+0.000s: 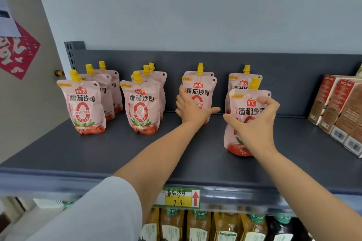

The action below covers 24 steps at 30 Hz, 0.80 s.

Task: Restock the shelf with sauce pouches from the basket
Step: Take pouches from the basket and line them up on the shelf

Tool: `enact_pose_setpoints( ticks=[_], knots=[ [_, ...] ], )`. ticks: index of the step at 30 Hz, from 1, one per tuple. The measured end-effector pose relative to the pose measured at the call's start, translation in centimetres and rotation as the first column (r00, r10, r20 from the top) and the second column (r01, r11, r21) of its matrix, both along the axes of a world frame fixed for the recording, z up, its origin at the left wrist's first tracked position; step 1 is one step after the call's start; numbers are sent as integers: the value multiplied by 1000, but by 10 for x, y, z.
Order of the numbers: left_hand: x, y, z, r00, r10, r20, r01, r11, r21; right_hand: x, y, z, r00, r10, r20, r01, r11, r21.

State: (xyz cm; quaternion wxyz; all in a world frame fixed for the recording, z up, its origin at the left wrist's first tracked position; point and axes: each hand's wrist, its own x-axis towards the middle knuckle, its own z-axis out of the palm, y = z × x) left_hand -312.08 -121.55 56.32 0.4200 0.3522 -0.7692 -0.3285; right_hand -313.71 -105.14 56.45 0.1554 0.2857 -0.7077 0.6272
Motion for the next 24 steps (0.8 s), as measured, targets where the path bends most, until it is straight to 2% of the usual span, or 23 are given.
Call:
enact_pose_setpoints(
  ticks=[5, 9, 11, 19, 22, 24],
  knots=[
    [7, -3, -1, 994, -106, 38, 106, 994, 11, 1, 2, -4, 999, 34, -21, -34, 999, -4],
    [11, -3, -7, 980, -198, -13, 198, 980, -14, 6, 4, -6, 998, 66, -15, -66, 997, -29],
    [11, -3, -7, 980, -200, -19, 200, 980, 0, 7, 5, -7, 998, 68, -17, -69, 997, -38],
    [32, 1, 4, 982, -109, 154, 100, 993, 63, 11, 1, -1, 999, 42, 2, -42, 999, -28],
    [56, 4, 5, 970, -85, 226, 91, 996, -14, 12, -13, 2, 999, 42, -20, -43, 998, -54],
    [74, 3, 4, 967, -160, 198, 192, 970, -149, 17, -25, 5, 999, 33, -19, -34, 998, -54]
  ],
)
